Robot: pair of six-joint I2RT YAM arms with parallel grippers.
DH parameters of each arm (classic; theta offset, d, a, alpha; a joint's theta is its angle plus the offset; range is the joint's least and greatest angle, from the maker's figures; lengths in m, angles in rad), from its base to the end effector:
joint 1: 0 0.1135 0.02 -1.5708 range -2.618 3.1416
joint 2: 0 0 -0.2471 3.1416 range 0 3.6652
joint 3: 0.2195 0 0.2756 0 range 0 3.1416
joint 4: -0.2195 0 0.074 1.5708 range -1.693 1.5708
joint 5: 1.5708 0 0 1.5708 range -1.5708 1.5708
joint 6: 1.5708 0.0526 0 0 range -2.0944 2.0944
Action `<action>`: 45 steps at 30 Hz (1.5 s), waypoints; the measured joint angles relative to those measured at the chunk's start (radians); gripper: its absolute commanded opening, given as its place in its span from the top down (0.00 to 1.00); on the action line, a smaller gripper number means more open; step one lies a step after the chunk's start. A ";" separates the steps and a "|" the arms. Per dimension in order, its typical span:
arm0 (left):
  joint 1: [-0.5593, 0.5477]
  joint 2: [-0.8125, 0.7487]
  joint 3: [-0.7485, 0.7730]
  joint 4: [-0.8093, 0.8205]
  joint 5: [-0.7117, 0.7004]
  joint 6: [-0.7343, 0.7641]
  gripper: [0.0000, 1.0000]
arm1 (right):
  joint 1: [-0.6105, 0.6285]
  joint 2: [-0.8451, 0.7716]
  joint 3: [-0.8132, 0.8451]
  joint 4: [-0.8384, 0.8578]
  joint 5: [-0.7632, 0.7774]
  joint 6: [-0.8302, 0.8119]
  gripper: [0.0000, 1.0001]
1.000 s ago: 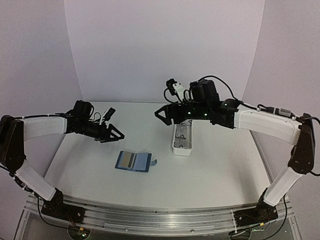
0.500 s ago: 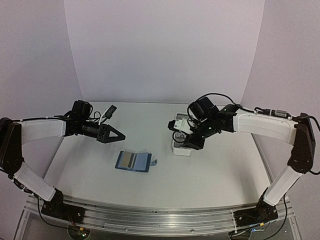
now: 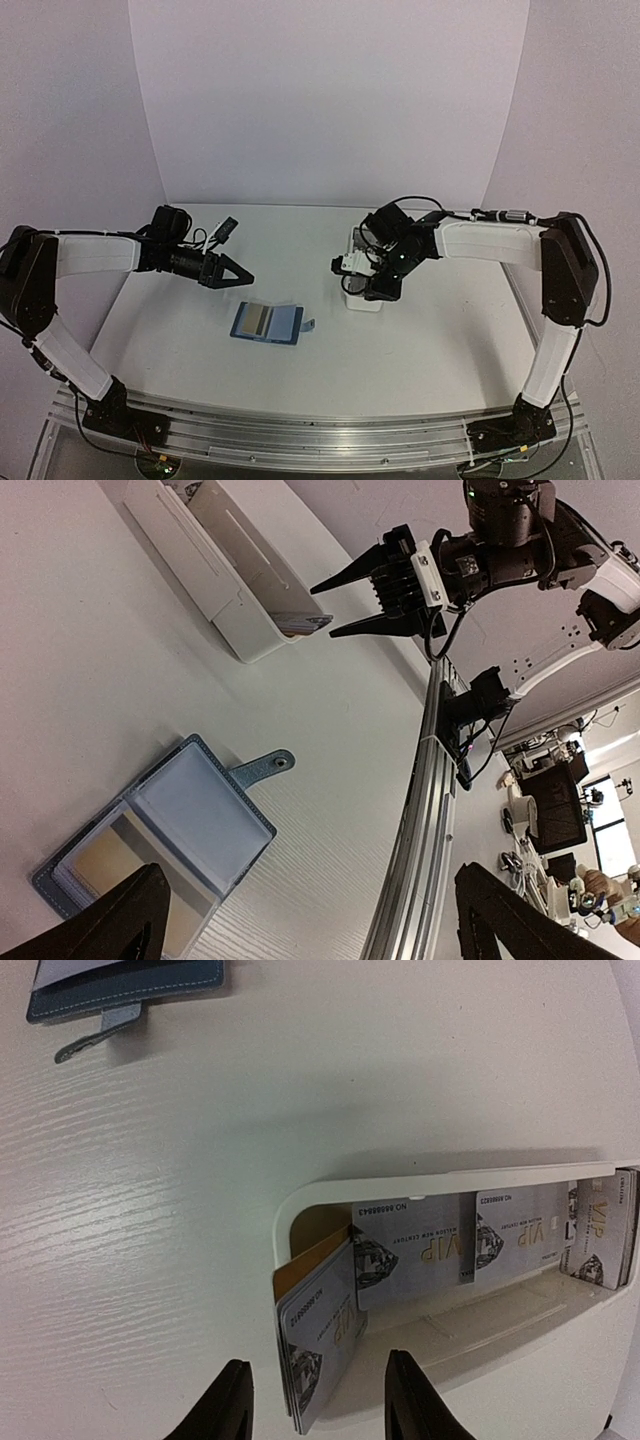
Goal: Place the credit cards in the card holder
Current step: Pick up the credit card from the storage box.
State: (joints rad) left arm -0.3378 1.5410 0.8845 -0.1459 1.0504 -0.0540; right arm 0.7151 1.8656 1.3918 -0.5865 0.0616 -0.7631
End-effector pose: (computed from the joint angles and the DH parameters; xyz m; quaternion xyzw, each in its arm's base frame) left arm 0.2981 -0.1531 0.1718 0.2995 0.7675 -0.5191 0.2276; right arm 0.3195 0.2732 0.1702 -0.6457 0.7200 -0.0358 0.2516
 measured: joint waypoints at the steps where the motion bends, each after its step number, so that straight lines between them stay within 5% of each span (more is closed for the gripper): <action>1: 0.000 0.000 0.000 0.000 -0.001 -0.002 0.00 | -0.004 0.003 0.004 -0.001 -0.001 -0.004 0.62; 45: 0.000 0.003 0.000 0.018 -0.024 -0.029 0.01 | -0.054 0.084 0.090 -0.041 -0.100 -0.019 0.79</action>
State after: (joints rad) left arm -0.3378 1.5440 0.8845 -0.1284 1.0260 -0.0826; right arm 0.6613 1.9495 1.4822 -0.6273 -0.0380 -0.7818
